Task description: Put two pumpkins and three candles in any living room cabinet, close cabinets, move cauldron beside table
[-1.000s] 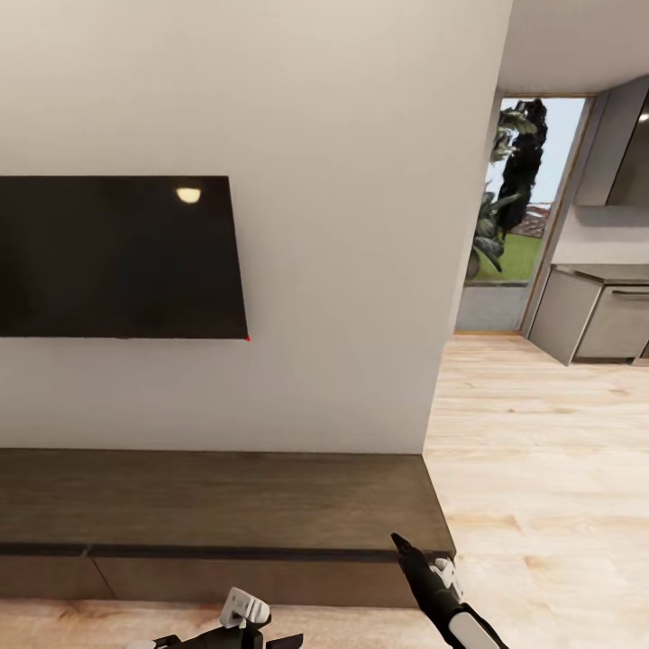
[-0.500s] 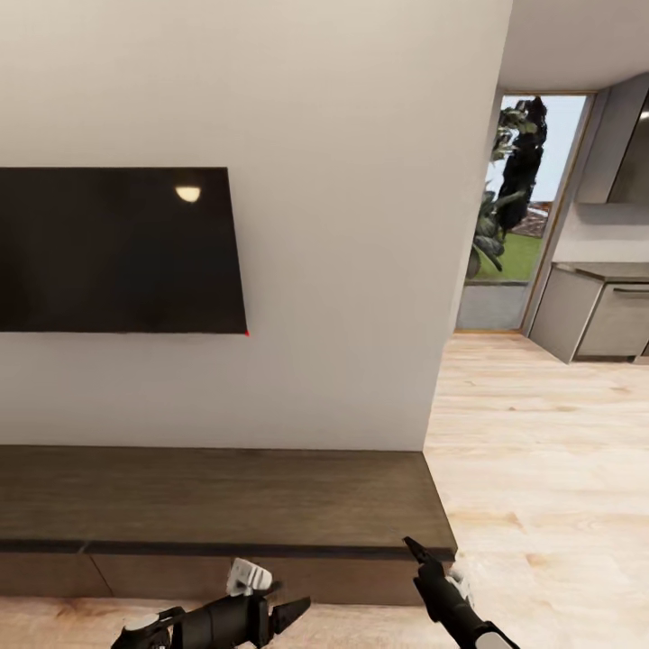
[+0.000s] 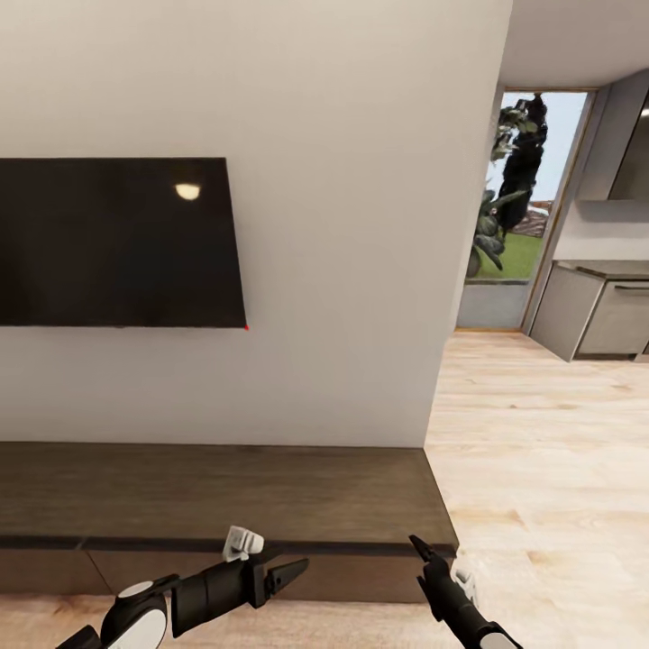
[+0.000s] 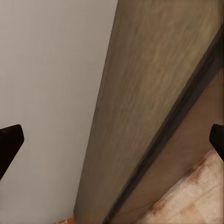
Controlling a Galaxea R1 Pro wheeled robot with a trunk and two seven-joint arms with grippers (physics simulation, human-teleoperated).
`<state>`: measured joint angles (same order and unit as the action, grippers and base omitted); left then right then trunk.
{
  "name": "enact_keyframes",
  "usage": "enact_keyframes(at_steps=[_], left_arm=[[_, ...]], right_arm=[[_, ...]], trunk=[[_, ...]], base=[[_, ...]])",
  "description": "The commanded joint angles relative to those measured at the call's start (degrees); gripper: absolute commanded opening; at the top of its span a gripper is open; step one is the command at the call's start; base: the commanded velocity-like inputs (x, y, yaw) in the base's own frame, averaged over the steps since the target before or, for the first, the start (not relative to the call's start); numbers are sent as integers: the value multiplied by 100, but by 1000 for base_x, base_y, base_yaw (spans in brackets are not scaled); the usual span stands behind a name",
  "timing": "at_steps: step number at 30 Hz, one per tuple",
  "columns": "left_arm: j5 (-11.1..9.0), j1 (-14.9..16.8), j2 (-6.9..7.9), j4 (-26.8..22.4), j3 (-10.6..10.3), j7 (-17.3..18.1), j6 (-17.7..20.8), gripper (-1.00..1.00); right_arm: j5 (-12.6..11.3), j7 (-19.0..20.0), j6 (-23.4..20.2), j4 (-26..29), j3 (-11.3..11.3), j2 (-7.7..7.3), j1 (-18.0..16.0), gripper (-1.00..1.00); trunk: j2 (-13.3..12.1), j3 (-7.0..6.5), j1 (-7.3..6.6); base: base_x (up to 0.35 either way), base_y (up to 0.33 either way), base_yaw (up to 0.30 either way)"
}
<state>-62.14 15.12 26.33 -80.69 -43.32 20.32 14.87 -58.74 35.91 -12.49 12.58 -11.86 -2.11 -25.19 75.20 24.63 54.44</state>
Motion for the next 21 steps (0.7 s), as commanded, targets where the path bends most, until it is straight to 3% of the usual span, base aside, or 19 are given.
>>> enact_keyframes(at_steps=[1, 21], left_arm=[[-64, 4, 1, 5, -5, 49, 28, 100], [14, 0, 4, 8, -23, 259, -1, 100]], right_arm=[[-51, 5, -50, -2, -11, -7, -4, 100], [-93, 11, 217, -4, -41, 41, -4, 100]], trunk=[[45, 25, 23], [848, 384, 462]], base=[[0, 0, 0], [0, 0, 0]])
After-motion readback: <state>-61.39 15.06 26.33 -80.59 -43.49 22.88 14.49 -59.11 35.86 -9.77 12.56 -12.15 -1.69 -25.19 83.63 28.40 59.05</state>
